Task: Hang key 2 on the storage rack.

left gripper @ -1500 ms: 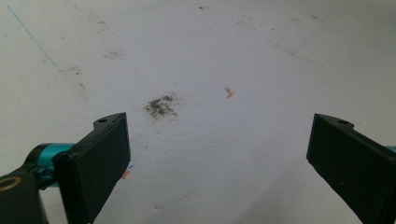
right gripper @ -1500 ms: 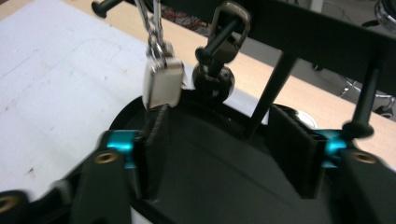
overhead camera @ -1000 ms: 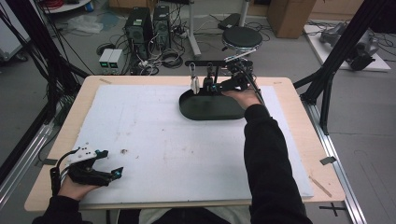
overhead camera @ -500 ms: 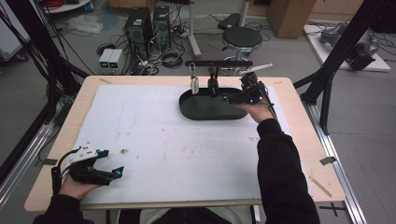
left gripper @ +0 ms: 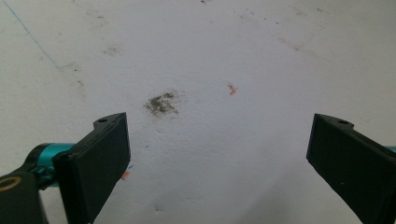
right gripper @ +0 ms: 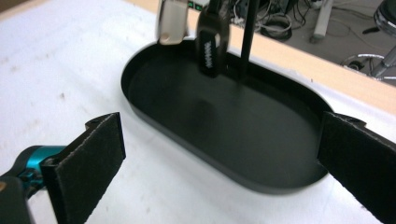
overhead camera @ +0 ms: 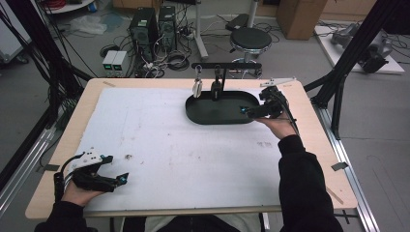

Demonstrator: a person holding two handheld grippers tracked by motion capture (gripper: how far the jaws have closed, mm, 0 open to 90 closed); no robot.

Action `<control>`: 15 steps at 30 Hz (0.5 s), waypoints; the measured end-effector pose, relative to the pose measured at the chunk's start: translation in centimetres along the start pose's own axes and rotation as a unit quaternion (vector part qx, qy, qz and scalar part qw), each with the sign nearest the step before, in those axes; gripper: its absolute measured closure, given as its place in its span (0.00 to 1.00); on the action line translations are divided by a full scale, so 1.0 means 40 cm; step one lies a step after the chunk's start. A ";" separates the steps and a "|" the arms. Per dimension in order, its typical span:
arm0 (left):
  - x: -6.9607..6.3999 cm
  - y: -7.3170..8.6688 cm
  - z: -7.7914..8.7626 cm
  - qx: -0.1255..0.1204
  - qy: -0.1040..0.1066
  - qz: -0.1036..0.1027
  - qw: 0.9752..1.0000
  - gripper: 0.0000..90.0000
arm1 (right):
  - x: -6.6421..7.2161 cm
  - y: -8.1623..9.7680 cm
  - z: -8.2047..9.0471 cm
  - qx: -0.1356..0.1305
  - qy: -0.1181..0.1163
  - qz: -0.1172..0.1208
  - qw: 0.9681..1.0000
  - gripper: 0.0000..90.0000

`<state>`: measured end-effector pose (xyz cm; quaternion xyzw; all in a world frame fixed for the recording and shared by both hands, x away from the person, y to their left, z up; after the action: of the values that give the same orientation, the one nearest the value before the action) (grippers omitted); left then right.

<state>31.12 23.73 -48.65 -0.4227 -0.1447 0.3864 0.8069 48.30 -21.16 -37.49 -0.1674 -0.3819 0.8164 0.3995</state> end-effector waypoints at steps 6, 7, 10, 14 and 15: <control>0.001 0.000 0.000 0.000 -0.001 0.001 1.000 0.07 | 0.005 0.045 0.011 -0.007 -0.008 0.005 1.000 0.01; 0.001 0.001 0.001 0.001 -0.001 0.000 1.000 0.07 | 0.005 0.053 0.011 -0.008 -0.009 0.009 1.000 0.01; 0.000 0.001 0.000 0.002 -0.001 -0.001 1.000 0.07 | 0.004 0.086 0.015 -0.009 -0.005 0.013 1.000 0.01; 0.000 0.001 -0.001 0.002 0.000 0.000 1.000 0.07 | 0.005 0.118 0.023 -0.013 -0.003 0.009 1.000 0.01; 0.001 0.001 -0.001 0.002 -0.001 0.000 1.000 0.07 | 0.008 0.124 0.025 -0.015 -0.003 0.010 1.000 0.01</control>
<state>31.14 23.74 -48.70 -0.4206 -0.1445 0.3868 0.8079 44.93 -23.34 -40.57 -0.1747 -0.3932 0.8152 0.3877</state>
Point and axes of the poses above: each handheld gripper's, and its own axes: z roughly backward along the jaws, y roughly out of its underside, x roughly to its left, the point moved 8 cm from there along -z, roughly forward along the jaws, and after that the axes turned 4 degrees about x, right-handed, at the moved point
